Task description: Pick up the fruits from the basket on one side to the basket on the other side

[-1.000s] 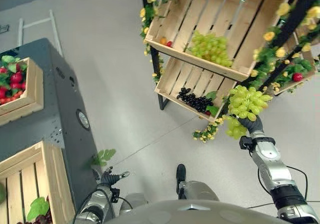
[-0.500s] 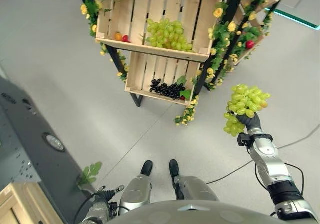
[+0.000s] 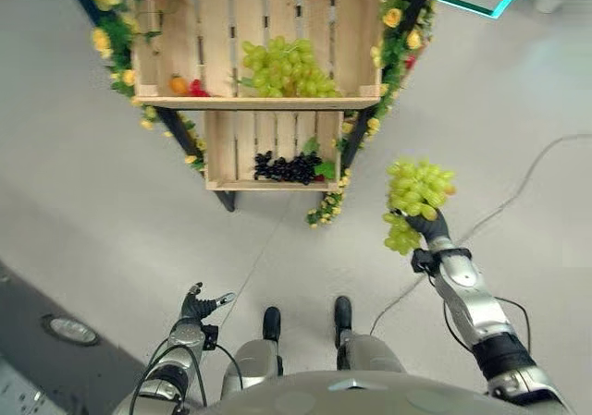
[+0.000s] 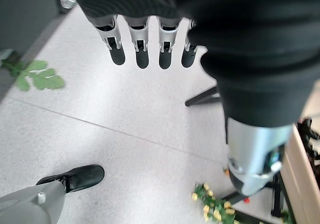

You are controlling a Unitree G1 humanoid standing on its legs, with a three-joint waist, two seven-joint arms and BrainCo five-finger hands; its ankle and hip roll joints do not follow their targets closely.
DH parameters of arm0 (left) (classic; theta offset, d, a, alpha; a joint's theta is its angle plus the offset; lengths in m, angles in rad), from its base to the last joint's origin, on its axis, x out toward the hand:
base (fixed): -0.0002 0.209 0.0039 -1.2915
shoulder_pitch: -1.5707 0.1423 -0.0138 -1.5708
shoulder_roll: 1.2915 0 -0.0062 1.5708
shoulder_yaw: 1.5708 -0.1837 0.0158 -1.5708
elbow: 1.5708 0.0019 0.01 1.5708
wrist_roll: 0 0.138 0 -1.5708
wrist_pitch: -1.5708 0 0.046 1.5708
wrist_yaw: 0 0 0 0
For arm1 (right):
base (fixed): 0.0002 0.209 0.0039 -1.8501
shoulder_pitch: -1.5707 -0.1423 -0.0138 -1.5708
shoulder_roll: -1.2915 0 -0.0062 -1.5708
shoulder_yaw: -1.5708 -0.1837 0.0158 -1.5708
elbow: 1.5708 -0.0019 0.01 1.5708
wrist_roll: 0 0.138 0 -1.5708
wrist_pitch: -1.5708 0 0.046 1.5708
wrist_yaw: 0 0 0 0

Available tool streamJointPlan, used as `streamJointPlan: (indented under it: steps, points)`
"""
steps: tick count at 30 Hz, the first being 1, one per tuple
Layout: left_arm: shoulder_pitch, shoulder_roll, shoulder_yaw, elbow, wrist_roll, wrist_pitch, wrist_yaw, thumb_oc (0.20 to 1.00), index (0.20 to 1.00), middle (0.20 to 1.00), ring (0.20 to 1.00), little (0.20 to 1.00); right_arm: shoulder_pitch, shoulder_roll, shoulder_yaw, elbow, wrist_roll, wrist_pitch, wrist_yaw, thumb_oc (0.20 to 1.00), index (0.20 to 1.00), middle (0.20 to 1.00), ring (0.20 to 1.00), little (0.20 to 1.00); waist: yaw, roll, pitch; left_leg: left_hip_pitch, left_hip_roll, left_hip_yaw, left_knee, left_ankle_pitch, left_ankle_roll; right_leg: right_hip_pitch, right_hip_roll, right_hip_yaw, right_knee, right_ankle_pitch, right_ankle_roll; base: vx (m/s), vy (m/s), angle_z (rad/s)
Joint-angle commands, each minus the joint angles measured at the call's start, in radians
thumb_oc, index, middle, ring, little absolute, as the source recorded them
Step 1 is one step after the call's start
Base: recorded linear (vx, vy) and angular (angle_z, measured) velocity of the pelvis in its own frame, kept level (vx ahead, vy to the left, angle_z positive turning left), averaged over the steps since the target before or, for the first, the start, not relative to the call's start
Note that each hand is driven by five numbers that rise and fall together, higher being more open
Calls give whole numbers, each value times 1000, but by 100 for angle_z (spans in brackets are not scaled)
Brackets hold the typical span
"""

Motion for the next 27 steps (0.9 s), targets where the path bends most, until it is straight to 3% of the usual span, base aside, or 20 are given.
streamJointPlan:
  steps: [1, 7, 14, 27]
  points:
    - [-5, -2, 12, 81, 64, 1, 8, 1000, 1000, 1000, 1000, 1000, -78, -25, -35, -69, -16, -53, -2, 200, 200, 200, 200, 200, 8, -33, -31, -8, -3, -48, 22, -45, -33, 50, 12, 46, 41, -13, 7, 113, 34, 8]
    - [66, -55, 53, 146, 51, 17, -20, 1000, 1000, 1000, 1000, 1000, -25, -29, -47, -103, -11, -44, 18, 200, 200, 200, 200, 200, 9, -32, -76, 52, 1, -37, 14, -68, -35, 119, 16, 40, -11, -21, -2, 111, 11, -20]
    - [89, -61, 20, 131, 88, 21, -34, 1000, 1000, 1000, 1000, 1000, -29, -44, -32, -130, -25, -34, 23, 200, 200, 200, 200, 200, 14, -28, -92, 78, 14, -45, 3, -72, -45, 144, 21, 45, -11, -40, -6, 55, -17, 2]
    - [109, -54, 7, 141, 73, 33, -28, 1000, 1000, 1000, 1000, 1000, -190, -52, 50, -104, -20, -18, 5, 200, 200, 200, 200, 200, 58, -40, -104, 79, 17, -64, -3, -73, -47, 162, 24, 39, -11, -53, -8, 10, -3, 2]
